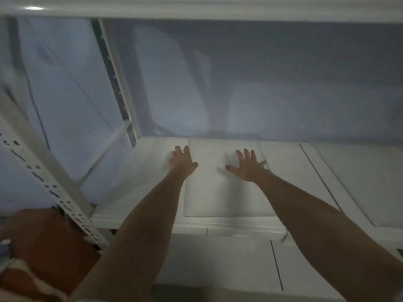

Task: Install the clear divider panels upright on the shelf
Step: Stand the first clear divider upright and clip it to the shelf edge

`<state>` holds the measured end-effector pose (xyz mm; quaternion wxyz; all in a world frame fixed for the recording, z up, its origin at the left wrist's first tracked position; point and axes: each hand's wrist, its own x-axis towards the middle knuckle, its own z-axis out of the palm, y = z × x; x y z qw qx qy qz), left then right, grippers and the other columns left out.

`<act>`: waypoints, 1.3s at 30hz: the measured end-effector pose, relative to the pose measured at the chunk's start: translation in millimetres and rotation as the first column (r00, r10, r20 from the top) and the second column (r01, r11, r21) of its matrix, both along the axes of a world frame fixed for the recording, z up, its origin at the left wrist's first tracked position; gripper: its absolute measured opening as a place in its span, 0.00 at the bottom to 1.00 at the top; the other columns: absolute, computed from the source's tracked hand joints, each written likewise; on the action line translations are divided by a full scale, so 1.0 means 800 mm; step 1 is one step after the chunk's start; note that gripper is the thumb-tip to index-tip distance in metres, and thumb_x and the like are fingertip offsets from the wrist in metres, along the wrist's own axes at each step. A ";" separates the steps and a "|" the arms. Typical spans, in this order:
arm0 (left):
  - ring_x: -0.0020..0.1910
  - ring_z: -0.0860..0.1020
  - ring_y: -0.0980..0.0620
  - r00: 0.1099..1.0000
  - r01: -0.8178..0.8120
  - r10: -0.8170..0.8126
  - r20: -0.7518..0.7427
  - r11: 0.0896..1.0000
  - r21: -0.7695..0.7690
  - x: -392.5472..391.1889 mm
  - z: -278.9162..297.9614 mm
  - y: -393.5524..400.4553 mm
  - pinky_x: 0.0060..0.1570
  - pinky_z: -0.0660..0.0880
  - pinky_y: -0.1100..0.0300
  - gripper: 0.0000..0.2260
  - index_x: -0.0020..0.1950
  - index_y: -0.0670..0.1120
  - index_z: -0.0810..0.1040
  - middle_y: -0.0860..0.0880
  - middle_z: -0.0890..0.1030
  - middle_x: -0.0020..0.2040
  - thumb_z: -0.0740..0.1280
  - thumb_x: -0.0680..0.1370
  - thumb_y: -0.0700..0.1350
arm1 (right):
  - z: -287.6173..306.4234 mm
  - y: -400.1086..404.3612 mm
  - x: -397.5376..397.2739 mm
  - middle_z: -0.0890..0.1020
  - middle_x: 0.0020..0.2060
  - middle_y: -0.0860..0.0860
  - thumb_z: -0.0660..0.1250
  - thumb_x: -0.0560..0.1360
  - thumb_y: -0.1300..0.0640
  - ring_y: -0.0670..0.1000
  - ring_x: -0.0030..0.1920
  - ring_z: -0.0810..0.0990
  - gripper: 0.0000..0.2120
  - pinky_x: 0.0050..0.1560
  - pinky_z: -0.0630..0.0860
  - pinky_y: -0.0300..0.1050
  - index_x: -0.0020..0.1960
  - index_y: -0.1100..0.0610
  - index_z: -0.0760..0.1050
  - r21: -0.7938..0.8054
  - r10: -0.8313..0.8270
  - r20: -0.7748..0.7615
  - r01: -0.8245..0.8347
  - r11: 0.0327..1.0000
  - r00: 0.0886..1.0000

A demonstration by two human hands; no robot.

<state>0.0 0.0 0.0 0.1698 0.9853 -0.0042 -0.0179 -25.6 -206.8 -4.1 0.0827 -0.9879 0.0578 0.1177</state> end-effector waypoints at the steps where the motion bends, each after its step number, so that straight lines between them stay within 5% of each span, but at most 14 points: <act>1: 0.67 0.64 0.39 0.999 -0.046 0.046 -0.015 0.999 -0.028 0.001 -0.001 0.000 0.62 0.68 0.49 0.28 0.71 0.40 0.59 0.38 0.60 0.70 0.65 0.76 0.49 | -0.002 0.001 -0.001 0.49 0.78 0.56 0.52 0.77 0.35 0.58 0.78 0.49 0.38 0.71 0.54 0.65 0.78 0.55 0.47 -0.035 0.015 0.026 -0.014 0.999 1.000; 5: 0.65 0.67 0.39 0.971 -0.210 0.185 -0.152 0.962 -0.174 0.004 -0.009 -0.002 0.61 0.69 0.50 0.28 0.69 0.37 0.59 0.37 0.62 0.67 0.66 0.76 0.47 | -0.013 0.004 -0.003 0.72 0.64 0.60 0.58 0.78 0.44 0.60 0.64 0.71 0.26 0.60 0.70 0.52 0.68 0.61 0.65 -0.114 0.077 0.102 -0.065 0.991 0.992; 10: 0.66 0.67 0.40 0.935 -0.319 0.268 -0.234 0.923 -0.215 0.012 -0.018 -0.003 0.63 0.68 0.51 0.27 0.68 0.37 0.61 0.36 0.66 0.67 0.67 0.75 0.46 | -0.023 0.009 -0.004 0.70 0.65 0.59 0.59 0.77 0.42 0.59 0.65 0.69 0.27 0.59 0.71 0.50 0.69 0.59 0.66 -0.123 0.100 0.041 -0.095 0.988 0.994; 17: 0.54 0.79 0.41 0.890 -0.404 0.226 -0.397 0.794 -0.454 0.045 -0.026 -0.004 0.55 0.78 0.49 0.28 0.63 0.36 0.69 0.39 0.78 0.58 0.72 0.68 0.47 | -0.020 0.014 0.001 0.71 0.65 0.58 0.58 0.76 0.36 0.60 0.65 0.70 0.31 0.60 0.69 0.49 0.69 0.58 0.67 -0.120 0.102 0.027 -0.098 0.988 0.994; 19: 0.46 0.80 0.43 0.876 -0.425 0.188 -0.444 0.737 -0.526 0.035 -0.013 -0.006 0.46 0.79 0.53 0.26 0.62 0.35 0.70 0.40 0.79 0.51 0.73 0.69 0.46 | -0.019 0.018 -0.001 0.71 0.64 0.58 0.57 0.74 0.33 0.60 0.64 0.70 0.35 0.61 0.69 0.49 0.69 0.58 0.67 -0.097 0.092 0.020 -0.090 0.991 0.996; 22: 0.26 0.69 0.48 0.848 -0.465 0.180 -0.499 0.705 -0.535 0.035 -0.014 -0.003 0.25 0.67 0.61 0.25 0.60 0.33 0.73 0.43 0.72 0.36 0.73 0.70 0.46 | -0.014 0.026 -0.006 0.71 0.65 0.58 0.57 0.71 0.28 0.61 0.65 0.69 0.40 0.63 0.68 0.50 0.70 0.57 0.66 -0.068 0.071 -0.026 -0.072 0.995 0.997; 25: 0.29 0.72 0.46 0.836 -0.517 0.174 -0.521 0.569 -0.639 0.037 -0.022 0.000 0.32 0.74 0.57 0.21 0.56 0.33 0.74 0.41 0.74 0.40 0.74 0.69 0.42 | -0.003 0.040 -0.010 0.64 0.73 0.60 0.53 0.65 0.21 0.61 0.71 0.65 0.52 0.69 0.65 0.54 0.75 0.57 0.58 -0.019 0.005 -0.163 -0.009 1.000 0.987; 28: 0.32 0.76 0.44 0.878 -0.468 0.039 -0.477 0.277 -0.839 0.027 -0.013 0.002 0.27 0.79 0.54 0.07 0.47 0.36 0.74 0.40 0.75 0.37 0.67 0.72 0.29 | 0.016 0.064 -0.014 0.47 0.78 0.60 0.50 0.60 0.17 0.62 0.77 0.50 0.60 0.75 0.53 0.61 0.79 0.55 0.43 0.043 -0.020 -0.281 0.033 0.999 0.959; 32: 0.34 0.80 0.38 0.948 -0.310 -0.084 -0.306 -0.029 -0.950 0.021 -0.001 0.010 0.26 0.80 0.47 0.09 0.39 0.37 0.72 0.38 0.77 0.38 0.64 0.70 0.24 | 0.039 0.107 -0.017 0.43 0.79 0.57 0.50 0.49 0.14 0.62 0.78 0.43 0.68 0.75 0.50 0.62 0.78 0.51 0.35 0.149 0.114 -0.326 -0.068 0.987 0.938; 33: 0.36 0.80 0.39 0.956 -0.289 -0.072 -0.286 -0.037 -0.957 0.021 0.000 0.012 0.29 0.80 0.48 0.09 0.41 0.38 0.72 0.40 0.78 0.40 0.66 0.69 0.26 | 0.044 0.116 -0.017 0.43 0.79 0.56 0.51 0.50 0.15 0.62 0.78 0.43 0.68 0.75 0.51 0.62 0.78 0.51 0.35 0.181 0.143 -0.307 -0.090 0.979 0.941; 36: 0.44 0.77 0.42 0.971 -0.237 0.084 -0.226 0.174 -0.956 0.017 0.006 0.021 0.44 0.77 0.49 0.13 0.44 0.46 0.70 0.43 0.76 0.44 0.70 0.67 0.34 | 0.066 0.138 -0.031 0.42 0.78 0.59 0.58 0.60 0.20 0.62 0.78 0.43 0.63 0.75 0.52 0.61 0.77 0.54 0.32 0.256 0.186 -0.247 -0.121 0.959 0.951; 39: 0.42 0.78 0.45 0.981 -0.189 0.065 -0.184 0.072 -0.979 0.008 0.015 0.032 0.48 0.74 0.50 0.12 0.34 0.45 0.67 0.47 0.78 0.39 0.68 0.64 0.32 | 0.081 0.147 -0.042 0.41 0.78 0.60 0.63 0.64 0.26 0.61 0.78 0.44 0.60 0.75 0.54 0.59 0.77 0.54 0.31 0.246 0.220 -0.226 -0.163 0.955 0.949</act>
